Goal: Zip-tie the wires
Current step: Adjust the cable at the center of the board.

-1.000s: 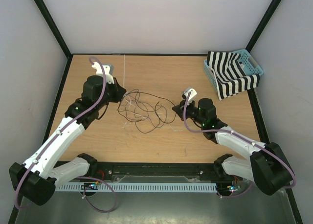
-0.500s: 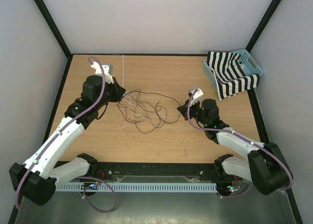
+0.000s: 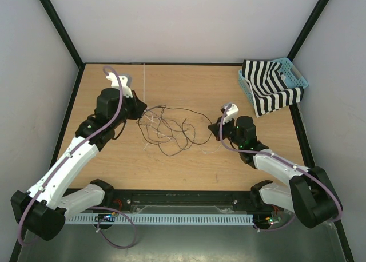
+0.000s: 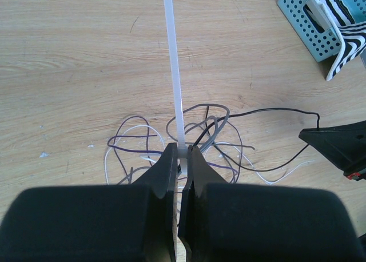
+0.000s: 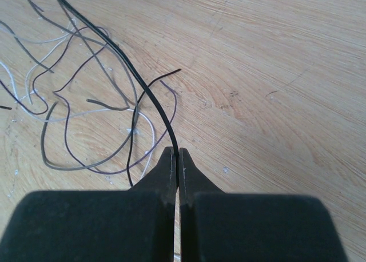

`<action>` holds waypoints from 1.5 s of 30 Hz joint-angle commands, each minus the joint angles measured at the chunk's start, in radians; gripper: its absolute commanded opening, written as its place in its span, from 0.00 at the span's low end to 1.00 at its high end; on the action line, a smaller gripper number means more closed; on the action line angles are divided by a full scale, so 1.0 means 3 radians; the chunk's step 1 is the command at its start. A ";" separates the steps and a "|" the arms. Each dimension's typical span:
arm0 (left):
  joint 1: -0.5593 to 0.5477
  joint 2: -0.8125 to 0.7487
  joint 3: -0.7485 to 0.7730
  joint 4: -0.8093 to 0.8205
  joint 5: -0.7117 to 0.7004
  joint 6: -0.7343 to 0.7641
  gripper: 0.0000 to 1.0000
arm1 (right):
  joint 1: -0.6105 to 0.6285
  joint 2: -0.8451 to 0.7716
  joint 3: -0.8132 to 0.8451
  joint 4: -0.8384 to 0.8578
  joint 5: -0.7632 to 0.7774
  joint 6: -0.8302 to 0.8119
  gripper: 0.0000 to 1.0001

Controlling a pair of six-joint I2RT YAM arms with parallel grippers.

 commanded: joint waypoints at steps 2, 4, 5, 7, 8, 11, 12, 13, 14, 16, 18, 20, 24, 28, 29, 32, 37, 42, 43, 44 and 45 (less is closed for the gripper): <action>0.0028 -0.0040 -0.0031 0.0043 0.0027 -0.0058 0.00 | -0.0015 0.0042 0.0040 0.0129 -0.0385 0.0005 0.01; 0.0028 -0.0030 -0.0031 0.0050 0.0042 -0.0082 0.00 | -0.0016 0.0066 0.0100 0.0156 -0.0621 0.0024 0.14; 0.0028 -0.0025 -0.0034 0.0059 0.0054 -0.0092 0.00 | -0.0015 0.0070 0.0128 0.0179 -0.0721 0.0053 0.21; 0.0027 -0.0015 -0.0031 0.0067 0.0070 -0.0102 0.00 | -0.0015 0.0067 0.0159 0.0265 -0.0877 0.0140 0.30; 0.0026 -0.0009 -0.0031 0.0068 0.0077 -0.0103 0.00 | -0.0012 0.0050 0.0168 0.0286 -0.0888 0.0169 0.33; 0.0025 -0.0003 -0.0031 0.0076 0.0084 -0.0109 0.00 | -0.0012 -0.0022 0.0202 0.0290 -0.0849 0.0198 0.39; 0.0025 -0.0003 -0.0031 0.0075 0.0087 -0.0108 0.00 | -0.0009 -0.0050 0.0210 0.0279 -0.0822 0.0204 0.41; 0.0028 -0.0003 -0.0031 0.0073 0.0086 -0.0111 0.00 | -0.0008 -0.0091 0.0221 0.0260 -0.0788 0.0206 0.43; 0.0028 -0.0003 -0.0031 0.0075 0.0086 -0.0111 0.00 | 0.0002 -0.0138 0.0225 0.0231 -0.0738 0.0200 0.44; 0.0025 -0.0003 -0.0031 0.0077 0.0091 -0.0111 0.00 | 0.0006 -0.0253 0.0230 0.0167 -0.0574 0.0177 0.47; 0.0025 0.0003 -0.0031 0.0079 0.0095 -0.0114 0.00 | 0.0012 -0.0382 0.0247 0.0030 -0.0343 0.0110 0.49; 0.0025 0.0006 -0.0031 0.0080 0.0099 -0.0113 0.00 | 0.0013 -0.0515 0.0271 -0.0154 -0.0055 -0.0003 0.54; 0.0025 0.0002 -0.0036 0.0082 0.0099 -0.0109 0.00 | 0.0016 -0.0714 0.0260 -0.0254 0.0252 -0.0172 0.67; 0.0025 0.0002 -0.0036 0.0082 0.0098 -0.0108 0.00 | 0.0015 -0.0658 0.0304 -0.0208 -0.0079 -0.0112 0.75; 0.0025 0.0002 -0.0036 0.0086 0.0096 -0.0108 0.00 | 0.0017 -0.0646 0.0301 -0.0129 -0.0224 -0.0084 0.73; 0.0025 0.0007 -0.0036 0.0085 0.0096 -0.0108 0.00 | 0.0116 -0.0620 0.0270 0.0169 -0.0533 -0.0015 0.66; 0.0025 0.0022 -0.0031 0.0093 0.0114 -0.0106 0.00 | 0.0792 -0.0542 0.0144 0.0860 -0.0520 -0.0194 0.59; 0.0025 0.0027 -0.0031 0.0088 0.0117 -0.0109 0.00 | 0.1342 -0.0004 0.0271 0.1270 -0.0418 -0.0482 0.58; 0.0028 0.0027 -0.0031 0.0088 0.0116 -0.0105 0.00 | 0.1413 0.0122 0.0321 0.1329 -0.0405 -0.0508 0.56; 0.0026 0.0027 -0.0034 0.0089 0.0111 -0.0107 0.00 | 0.1471 0.0295 0.0372 0.1403 -0.0403 -0.0517 0.54; 0.0025 0.0023 -0.0036 0.0092 0.0114 -0.0106 0.00 | 0.1532 0.0418 0.0423 0.1474 -0.0421 -0.0538 0.52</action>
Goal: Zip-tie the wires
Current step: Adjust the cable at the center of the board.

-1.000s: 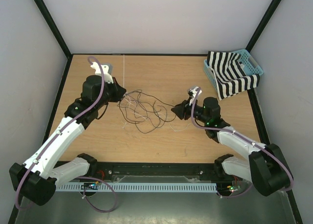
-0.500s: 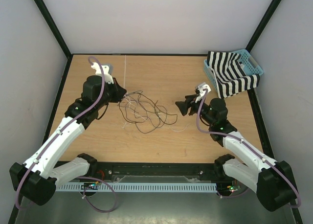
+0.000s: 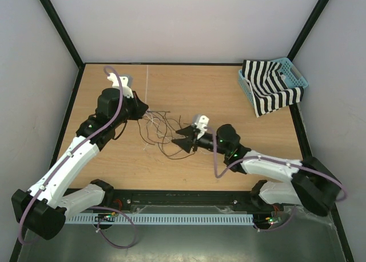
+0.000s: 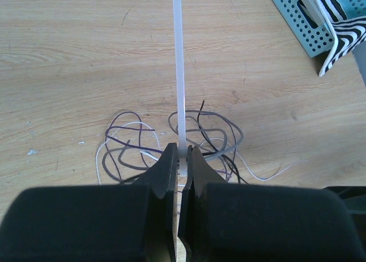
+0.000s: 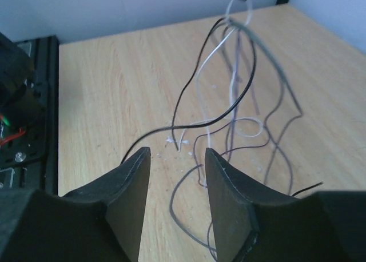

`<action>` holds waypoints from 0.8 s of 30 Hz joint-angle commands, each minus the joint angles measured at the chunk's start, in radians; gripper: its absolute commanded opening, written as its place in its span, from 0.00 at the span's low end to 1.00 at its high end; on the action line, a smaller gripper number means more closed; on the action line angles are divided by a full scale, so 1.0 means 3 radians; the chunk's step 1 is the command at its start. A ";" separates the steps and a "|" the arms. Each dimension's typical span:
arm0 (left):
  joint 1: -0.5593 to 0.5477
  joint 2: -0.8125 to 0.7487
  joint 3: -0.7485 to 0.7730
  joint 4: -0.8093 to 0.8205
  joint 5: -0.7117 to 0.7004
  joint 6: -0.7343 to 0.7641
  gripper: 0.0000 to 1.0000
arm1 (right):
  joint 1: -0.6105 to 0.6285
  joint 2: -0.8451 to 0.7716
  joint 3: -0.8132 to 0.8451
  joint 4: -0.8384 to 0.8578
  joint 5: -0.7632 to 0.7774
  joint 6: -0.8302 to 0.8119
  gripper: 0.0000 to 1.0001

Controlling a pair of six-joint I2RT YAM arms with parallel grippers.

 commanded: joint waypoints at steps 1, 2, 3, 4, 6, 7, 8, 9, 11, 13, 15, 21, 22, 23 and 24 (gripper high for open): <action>0.0025 -0.0003 -0.0022 0.0083 0.0011 -0.0016 0.00 | 0.0251 0.0490 0.0278 0.0553 0.0010 -0.0212 0.48; 0.0028 -0.0003 -0.0025 0.0085 0.0013 -0.0022 0.00 | 0.0325 0.0590 0.0327 0.0616 0.0040 -0.0269 0.44; 0.0026 -0.0003 -0.0027 0.0087 0.0008 -0.0019 0.00 | 0.0392 0.0684 0.0370 0.0678 0.0076 -0.0330 0.43; 0.0025 -0.0001 -0.0030 0.0083 0.0010 -0.0027 0.00 | 0.0452 0.0772 0.0407 0.0752 0.0106 -0.0392 0.42; 0.0025 0.0006 -0.0032 0.0087 0.0016 -0.0031 0.00 | 0.0529 0.0924 0.0476 0.0890 0.0121 -0.0476 0.40; 0.0026 0.0007 -0.0033 0.0087 0.0022 -0.0036 0.00 | 0.0549 0.0984 0.0508 0.0950 0.0118 -0.0507 0.40; 0.0026 0.0007 -0.0035 0.0087 0.0021 -0.0039 0.00 | 0.0564 0.1035 0.0529 0.0999 0.0114 -0.0538 0.39; 0.0025 0.0010 -0.0037 0.0087 0.0026 -0.0048 0.00 | 0.0567 0.1076 0.0556 0.1036 0.0114 -0.0566 0.39; 0.0025 0.0016 -0.0038 0.0088 0.0036 -0.0051 0.00 | 0.0568 0.1144 0.0613 0.1046 0.0121 -0.0609 0.38; 0.0025 0.0022 -0.0043 0.0095 0.0035 -0.0056 0.00 | 0.0572 0.1193 0.0659 0.1030 0.0061 -0.0624 0.38; 0.0025 0.0027 -0.0043 0.0096 0.0037 -0.0068 0.00 | 0.0587 0.1256 0.0698 0.1080 0.0005 -0.0627 0.37; 0.0020 0.0033 -0.0047 0.0107 0.0041 -0.0104 0.00 | 0.0642 0.1621 0.0794 0.1355 0.0092 -0.0655 0.41; 0.0020 0.0033 -0.0045 0.0106 0.0040 -0.0108 0.00 | 0.0650 0.1687 0.0819 0.1421 0.0125 -0.0661 0.43; 0.0020 0.0033 -0.0048 0.0108 0.0041 -0.0112 0.00 | 0.0662 0.1748 0.0841 0.1468 0.0166 -0.0667 0.45; 0.0016 0.0033 -0.0049 0.0107 0.0041 -0.0112 0.00 | 0.0678 0.1804 0.0859 0.1495 0.0208 -0.0679 0.47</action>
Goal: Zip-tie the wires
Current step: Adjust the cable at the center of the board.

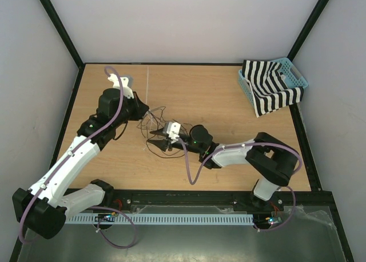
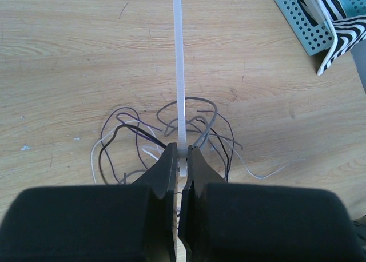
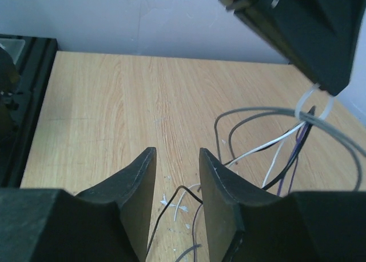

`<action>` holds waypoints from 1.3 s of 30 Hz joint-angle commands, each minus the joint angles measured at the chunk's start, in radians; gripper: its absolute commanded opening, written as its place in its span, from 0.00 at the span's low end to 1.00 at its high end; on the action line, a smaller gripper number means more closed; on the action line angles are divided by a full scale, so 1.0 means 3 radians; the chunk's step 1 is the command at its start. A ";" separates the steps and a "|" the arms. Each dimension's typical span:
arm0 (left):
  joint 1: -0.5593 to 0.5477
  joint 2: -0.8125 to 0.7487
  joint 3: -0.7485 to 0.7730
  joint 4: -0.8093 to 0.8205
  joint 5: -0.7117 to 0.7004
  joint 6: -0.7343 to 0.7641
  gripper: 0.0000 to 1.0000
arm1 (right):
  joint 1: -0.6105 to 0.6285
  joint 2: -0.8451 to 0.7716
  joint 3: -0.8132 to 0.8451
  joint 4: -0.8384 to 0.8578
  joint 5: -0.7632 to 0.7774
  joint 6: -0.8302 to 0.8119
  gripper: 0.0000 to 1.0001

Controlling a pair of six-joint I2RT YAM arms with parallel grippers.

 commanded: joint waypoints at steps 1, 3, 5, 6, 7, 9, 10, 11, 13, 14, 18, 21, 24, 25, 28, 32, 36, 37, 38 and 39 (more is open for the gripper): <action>0.0015 0.0006 -0.0024 0.0107 0.0019 -0.0052 0.00 | 0.0077 0.0249 0.0152 0.0376 0.0138 -0.0061 0.48; 0.0007 0.0006 -0.0024 0.0102 0.0025 -0.0058 0.00 | 0.0105 0.0358 0.0206 0.0408 0.0207 -0.0088 0.51; -0.0002 -0.0003 -0.0024 0.0104 0.0023 -0.0059 0.00 | 0.0119 0.0456 0.0257 0.0430 0.0305 -0.0109 0.52; -0.0009 -0.0007 -0.0028 0.0102 0.0013 -0.0057 0.00 | 0.0120 0.0499 0.0276 0.0475 0.0360 -0.0106 0.52; -0.0014 -0.0012 -0.0029 0.0105 0.0000 -0.0054 0.00 | 0.0119 0.0536 0.0285 0.0525 0.0432 -0.0099 0.52; -0.0027 -0.0019 -0.0038 0.0103 -0.0025 -0.0056 0.00 | 0.0122 0.0611 0.0304 0.0657 0.0564 -0.0085 0.52; -0.0033 -0.0020 -0.0039 0.0104 -0.0037 -0.0059 0.00 | 0.0121 0.0646 0.0325 0.0694 0.0623 -0.0081 0.52; -0.0038 -0.0020 -0.0044 0.0108 -0.0039 -0.0060 0.00 | 0.0122 0.0685 0.0354 0.0702 0.0688 -0.0082 0.52; -0.0050 -0.0020 -0.0044 0.0111 -0.0046 -0.0066 0.00 | 0.0122 0.0757 0.0412 0.0694 0.0808 -0.0105 0.52; -0.0054 -0.0023 -0.0044 0.0107 -0.0050 -0.0064 0.00 | 0.0121 0.0796 0.0445 0.0688 0.0866 -0.0115 0.52; -0.0085 -0.0034 -0.0049 0.0107 -0.0065 -0.0079 0.00 | 0.0119 0.0921 0.0532 0.0692 0.1008 -0.0156 0.54; -0.0130 -0.0045 -0.0058 0.0114 -0.0110 -0.0093 0.00 | 0.0119 0.0990 0.0593 0.0688 0.1086 -0.0200 0.54; -0.0165 -0.0059 -0.0059 0.0115 -0.0149 -0.0094 0.00 | 0.0121 0.1051 0.0645 0.0690 0.1161 -0.0232 0.54; -0.0176 -0.0064 -0.0059 0.0113 -0.0159 -0.0097 0.00 | 0.0121 0.1066 0.0663 0.0690 0.1173 -0.0234 0.54; -0.0211 -0.0073 -0.0060 0.0121 -0.0176 -0.0096 0.00 | 0.0122 0.1136 0.0736 0.0681 0.1182 -0.0273 0.54; -0.0251 -0.0081 -0.0060 0.0125 -0.0194 -0.0097 0.00 | 0.0113 0.1211 0.0834 0.0652 0.1166 -0.0289 0.53; -0.0265 -0.0075 -0.0055 0.0123 -0.0214 -0.0088 0.00 | 0.0109 0.1241 0.0862 0.0622 0.1074 -0.0287 0.41; -0.0266 -0.0076 -0.0055 0.0125 -0.0212 -0.0087 0.00 | 0.0108 0.1249 0.0868 0.0613 0.1049 -0.0289 0.38; -0.0269 -0.0076 -0.0054 0.0125 -0.0208 -0.0085 0.00 | 0.0108 0.1257 0.0873 0.0607 0.1044 -0.0290 0.34; -0.0269 -0.0076 -0.0050 0.0125 -0.0204 -0.0084 0.00 | 0.0108 0.1264 0.0876 0.0601 0.1033 -0.0290 0.31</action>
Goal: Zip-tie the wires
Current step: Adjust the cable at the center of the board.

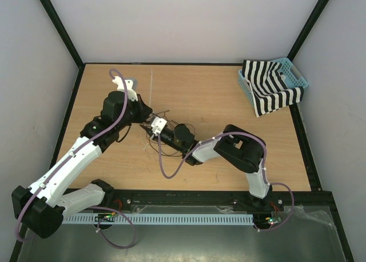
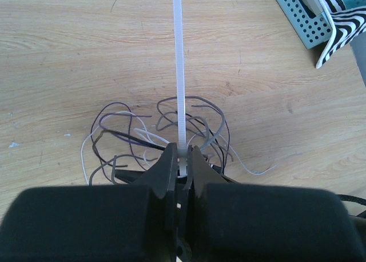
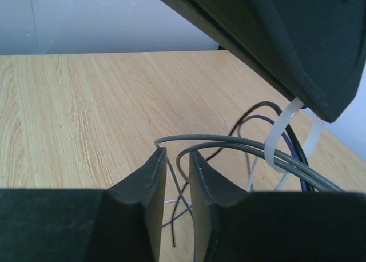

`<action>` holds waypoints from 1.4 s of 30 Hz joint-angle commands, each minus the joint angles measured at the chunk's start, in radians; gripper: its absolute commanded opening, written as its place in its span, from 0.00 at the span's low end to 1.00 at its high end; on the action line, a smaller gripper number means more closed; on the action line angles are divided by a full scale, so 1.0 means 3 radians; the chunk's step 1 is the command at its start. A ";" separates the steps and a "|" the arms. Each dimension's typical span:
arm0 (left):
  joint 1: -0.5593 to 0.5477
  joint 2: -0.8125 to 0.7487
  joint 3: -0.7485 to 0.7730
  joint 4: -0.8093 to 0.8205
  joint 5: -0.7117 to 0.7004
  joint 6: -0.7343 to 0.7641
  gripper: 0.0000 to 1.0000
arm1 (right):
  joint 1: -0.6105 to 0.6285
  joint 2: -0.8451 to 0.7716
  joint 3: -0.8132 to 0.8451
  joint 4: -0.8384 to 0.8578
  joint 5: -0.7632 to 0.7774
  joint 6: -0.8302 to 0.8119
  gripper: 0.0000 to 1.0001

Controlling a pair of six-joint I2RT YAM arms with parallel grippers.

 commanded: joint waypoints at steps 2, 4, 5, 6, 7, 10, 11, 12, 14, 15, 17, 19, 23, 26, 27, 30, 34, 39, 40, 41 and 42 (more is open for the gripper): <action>-0.0018 -0.0076 0.0004 0.0101 -0.0023 -0.0011 0.00 | 0.0003 0.0084 0.0108 0.0065 -0.0089 0.0003 0.21; -0.0018 -0.0074 0.0007 0.0104 -0.0036 0.0004 0.00 | 0.0004 0.0079 0.0099 0.0049 -0.0130 0.0010 0.14; -0.0021 -0.0081 0.0010 0.0103 -0.0044 0.0013 0.00 | 0.0001 0.0072 0.0089 0.0035 -0.0147 0.0013 0.11; -0.0020 -0.0088 0.0011 0.0102 -0.0054 0.0013 0.00 | 0.0005 0.0059 0.0077 0.0014 -0.0164 0.0024 0.08; -0.0017 -0.0091 0.0012 0.0101 -0.0064 0.0022 0.00 | 0.0004 0.0051 0.0064 0.0002 -0.0175 0.0040 0.04; -0.0018 -0.0101 0.0033 0.0096 -0.0089 0.0057 0.00 | 0.0002 0.0003 -0.0021 -0.0007 -0.0225 0.0082 0.00; -0.0015 -0.0110 0.0043 0.0084 -0.0108 0.0075 0.00 | 0.0003 -0.0024 -0.0056 -0.0017 -0.0258 0.0100 0.00; -0.0013 -0.0121 0.0058 0.0077 -0.0118 0.0086 0.00 | 0.0002 -0.0057 -0.0102 -0.0039 -0.0289 0.0115 0.00; -0.0007 -0.0132 0.0088 0.0067 -0.0123 0.0114 0.00 | 0.0008 -0.0111 -0.0184 -0.0100 -0.0339 0.0161 0.00; -0.0011 -0.0133 0.0104 0.0055 -0.0124 0.0116 0.00 | 0.0009 -0.0123 -0.0221 -0.0119 -0.0356 0.0179 0.00; -0.0006 -0.0125 0.0127 0.0052 -0.0113 0.0121 0.00 | 0.0007 -0.0135 -0.0287 -0.0162 -0.0406 0.0223 0.00; -0.0005 -0.0114 0.0146 0.0043 -0.0104 0.0124 0.00 | 0.0013 -0.0145 -0.0331 -0.0220 -0.0431 0.0263 0.00; -0.0006 -0.0109 0.0172 0.0034 -0.0109 0.0140 0.00 | 0.0025 -0.0151 -0.0428 -0.0254 -0.0479 0.0351 0.00; -0.0001 -0.0094 0.0206 0.0016 -0.0108 0.0148 0.00 | 0.0042 -0.0134 -0.0469 -0.0314 -0.0559 0.0411 0.00; 0.0001 -0.0088 0.0213 0.0016 -0.0110 0.0154 0.00 | 0.0049 -0.0131 -0.0486 -0.0323 -0.0574 0.0425 0.00; 0.0000 -0.0075 0.0216 0.0015 -0.0105 0.0149 0.00 | 0.0066 -0.0111 -0.0539 -0.0305 -0.0593 0.0462 0.00; 0.0001 -0.0054 0.0219 0.0016 -0.0104 0.0148 0.00 | 0.0071 -0.0095 -0.0540 -0.0349 -0.0615 0.0487 0.00; 0.0002 -0.0046 0.0221 0.0014 -0.0099 0.0158 0.00 | 0.0070 -0.0110 -0.0526 -0.0410 -0.0609 0.0496 0.00; 0.0001 -0.0048 0.0221 0.0013 -0.0095 0.0163 0.00 | 0.0071 -0.0125 -0.0536 -0.0415 -0.0605 0.0505 0.01; -0.0001 -0.0051 0.0221 0.0011 -0.0093 0.0170 0.00 | 0.0070 -0.0157 -0.0560 -0.0411 -0.0594 0.0514 0.07; 0.0000 -0.0051 0.0217 0.0012 -0.0090 0.0178 0.00 | 0.0071 -0.0198 -0.0585 -0.0418 -0.0597 0.0518 0.11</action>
